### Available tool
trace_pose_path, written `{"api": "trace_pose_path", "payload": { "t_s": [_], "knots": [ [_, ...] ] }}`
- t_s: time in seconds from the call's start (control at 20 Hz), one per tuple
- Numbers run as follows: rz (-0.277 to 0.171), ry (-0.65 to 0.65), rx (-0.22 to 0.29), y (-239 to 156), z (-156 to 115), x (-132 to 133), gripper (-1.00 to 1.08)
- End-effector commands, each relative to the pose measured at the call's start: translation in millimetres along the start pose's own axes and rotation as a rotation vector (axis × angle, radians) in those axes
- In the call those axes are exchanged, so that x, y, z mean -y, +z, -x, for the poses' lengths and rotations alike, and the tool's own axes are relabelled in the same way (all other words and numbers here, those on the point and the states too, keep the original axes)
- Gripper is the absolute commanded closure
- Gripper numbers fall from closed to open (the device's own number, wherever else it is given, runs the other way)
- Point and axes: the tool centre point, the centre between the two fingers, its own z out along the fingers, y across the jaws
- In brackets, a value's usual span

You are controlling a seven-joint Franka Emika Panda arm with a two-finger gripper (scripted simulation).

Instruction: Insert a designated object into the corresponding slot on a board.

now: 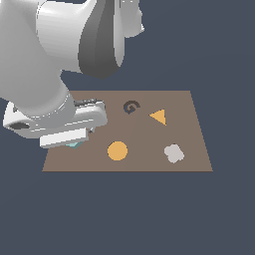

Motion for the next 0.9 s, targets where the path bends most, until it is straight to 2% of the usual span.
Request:
{"api": "trace_pose_path", "payload": {
  "t_s": [0.0, 0.3, 0.85],
  "knots": [
    [0.001, -0.012, -0.001, 5.1, -2.6, -8.1, -0.92],
    [0.001, -0.022, 0.0, 10.1, -5.0, -16.4, -0.92],
    [0.001, -0.021, 0.0, 26.1, -5.2, -15.7, -0.92]
  ]
}}
